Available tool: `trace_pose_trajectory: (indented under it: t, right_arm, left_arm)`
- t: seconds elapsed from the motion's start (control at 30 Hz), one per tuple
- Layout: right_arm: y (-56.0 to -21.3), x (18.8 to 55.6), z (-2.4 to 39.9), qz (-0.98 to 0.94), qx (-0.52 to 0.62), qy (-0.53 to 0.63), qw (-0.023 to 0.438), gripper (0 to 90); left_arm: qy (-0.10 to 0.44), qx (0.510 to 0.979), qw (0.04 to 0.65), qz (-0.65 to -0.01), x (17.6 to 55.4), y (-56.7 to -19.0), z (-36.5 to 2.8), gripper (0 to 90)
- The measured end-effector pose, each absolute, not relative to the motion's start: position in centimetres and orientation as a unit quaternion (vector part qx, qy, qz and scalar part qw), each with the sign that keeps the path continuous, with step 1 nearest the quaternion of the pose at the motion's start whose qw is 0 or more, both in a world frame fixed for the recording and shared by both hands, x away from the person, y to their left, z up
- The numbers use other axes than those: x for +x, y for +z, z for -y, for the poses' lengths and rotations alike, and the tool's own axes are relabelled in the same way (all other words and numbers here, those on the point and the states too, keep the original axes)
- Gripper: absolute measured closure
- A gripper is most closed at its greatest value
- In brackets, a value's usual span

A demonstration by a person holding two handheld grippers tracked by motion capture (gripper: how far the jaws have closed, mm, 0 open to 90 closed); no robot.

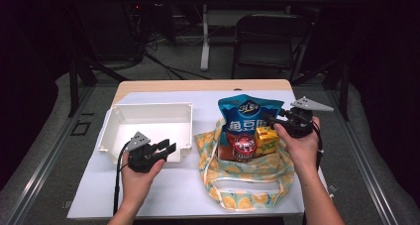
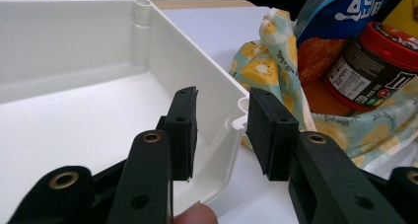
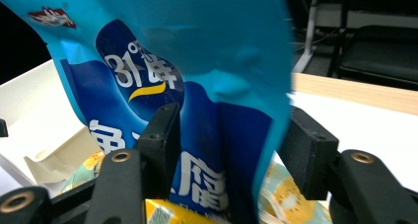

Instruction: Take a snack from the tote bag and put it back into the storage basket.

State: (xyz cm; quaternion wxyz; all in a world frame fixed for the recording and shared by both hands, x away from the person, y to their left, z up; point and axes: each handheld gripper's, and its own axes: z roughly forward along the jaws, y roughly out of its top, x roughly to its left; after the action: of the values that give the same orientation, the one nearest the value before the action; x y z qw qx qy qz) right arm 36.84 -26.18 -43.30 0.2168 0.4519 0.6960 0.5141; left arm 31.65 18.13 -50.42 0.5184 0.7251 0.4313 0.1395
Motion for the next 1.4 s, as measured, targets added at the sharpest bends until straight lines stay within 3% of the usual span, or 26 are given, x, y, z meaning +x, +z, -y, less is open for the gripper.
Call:
trace_pose_trajectory:
  t: [0.33, 0.5, 0.57, 1.4]
  right_arm:
    - [-43.5, 38.0, 23.9, -0.723, 0.440, 0.494, 0.200, 56.0]
    - [-43.6, 37.9, 23.7, -0.731, 0.433, 0.485, 0.207, 83.1]
    - [-43.5, 37.8, 23.7, -0.733, 0.434, 0.484, 0.202, 88.6]
    - [-37.0, 36.2, 20.8, -0.720, 0.380, 0.540, 0.213, 90.0]
  left_arm:
    - [0.140, 0.722, 0.521, -0.433, 31.7, -50.2, -18.4, 64.6]
    - [0.139, 0.721, 0.525, -0.431, 31.7, -50.2, -18.2, 65.3]
    - [0.138, 0.723, 0.523, -0.430, 31.6, -50.2, -18.2, 65.4]
    - [0.136, 0.720, 0.533, -0.424, 31.9, -49.2, -18.3, 63.1]
